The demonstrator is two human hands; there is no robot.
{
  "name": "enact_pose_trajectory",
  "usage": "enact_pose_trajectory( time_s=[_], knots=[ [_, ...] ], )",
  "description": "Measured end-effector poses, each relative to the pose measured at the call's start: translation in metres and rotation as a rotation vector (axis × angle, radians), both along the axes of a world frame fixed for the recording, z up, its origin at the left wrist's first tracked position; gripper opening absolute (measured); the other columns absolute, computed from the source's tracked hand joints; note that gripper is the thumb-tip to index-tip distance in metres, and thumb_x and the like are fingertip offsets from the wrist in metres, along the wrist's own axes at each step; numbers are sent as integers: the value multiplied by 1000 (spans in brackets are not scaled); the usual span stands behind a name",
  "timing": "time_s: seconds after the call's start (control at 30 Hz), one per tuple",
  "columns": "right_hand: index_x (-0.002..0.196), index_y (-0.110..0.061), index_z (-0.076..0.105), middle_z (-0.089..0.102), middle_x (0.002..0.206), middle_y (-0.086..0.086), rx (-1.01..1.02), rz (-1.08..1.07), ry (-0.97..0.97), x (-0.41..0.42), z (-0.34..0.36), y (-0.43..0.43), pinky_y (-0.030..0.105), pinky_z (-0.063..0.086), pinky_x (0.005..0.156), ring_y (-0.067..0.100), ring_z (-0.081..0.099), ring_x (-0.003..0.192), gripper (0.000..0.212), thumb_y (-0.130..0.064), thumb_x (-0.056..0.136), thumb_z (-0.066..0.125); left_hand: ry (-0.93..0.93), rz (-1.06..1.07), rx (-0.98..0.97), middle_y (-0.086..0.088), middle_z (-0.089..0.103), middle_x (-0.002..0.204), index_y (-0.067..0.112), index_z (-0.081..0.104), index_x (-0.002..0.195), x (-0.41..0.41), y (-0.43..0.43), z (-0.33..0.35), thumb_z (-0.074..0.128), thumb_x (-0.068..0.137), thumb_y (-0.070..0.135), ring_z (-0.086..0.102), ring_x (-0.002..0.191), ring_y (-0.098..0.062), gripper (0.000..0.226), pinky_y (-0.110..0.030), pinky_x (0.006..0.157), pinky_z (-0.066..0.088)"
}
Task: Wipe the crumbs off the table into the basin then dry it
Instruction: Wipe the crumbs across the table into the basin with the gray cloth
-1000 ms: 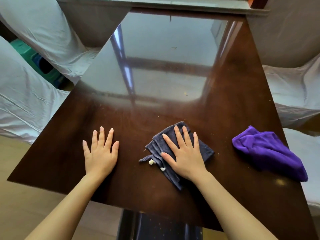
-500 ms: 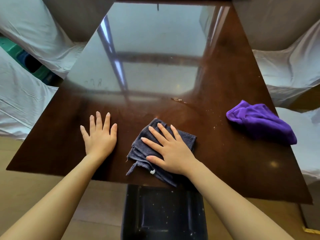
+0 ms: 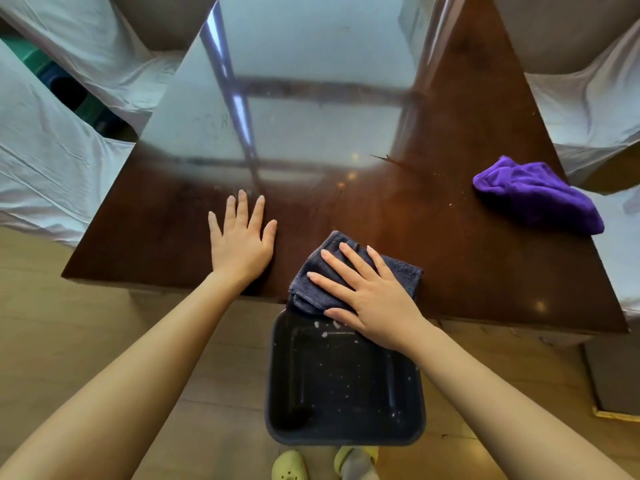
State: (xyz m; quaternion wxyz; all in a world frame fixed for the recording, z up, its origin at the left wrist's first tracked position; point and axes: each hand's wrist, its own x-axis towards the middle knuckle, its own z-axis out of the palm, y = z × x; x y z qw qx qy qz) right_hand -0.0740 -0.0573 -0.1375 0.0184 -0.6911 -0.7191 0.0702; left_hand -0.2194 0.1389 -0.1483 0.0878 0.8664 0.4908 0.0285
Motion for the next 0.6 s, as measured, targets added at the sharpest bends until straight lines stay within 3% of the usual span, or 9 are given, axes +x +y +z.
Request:
enact_pose_trajectory(
  time_s=[0.27,0.6],
  knots=[
    [139,-31,33,37,148,0,131,-23,15,-23,2,-28,53,23,110,28,29,137,49,-46,92,34,-5,-16,11,-5,1,158,29,8,145,-3,-4,-5,15,93,50,-5,144,-21,56,-50,115,-7],
    [127,-22,54,52,137,3,184,-68,99,-39,15,-43,52,40,103,29,43,129,42,-33,86,58,-14,-21,28,-5,1,158,29,8,145,-1,-2,-9,13,92,51,-4,144,-21,57,-51,114,-7]
  ],
)
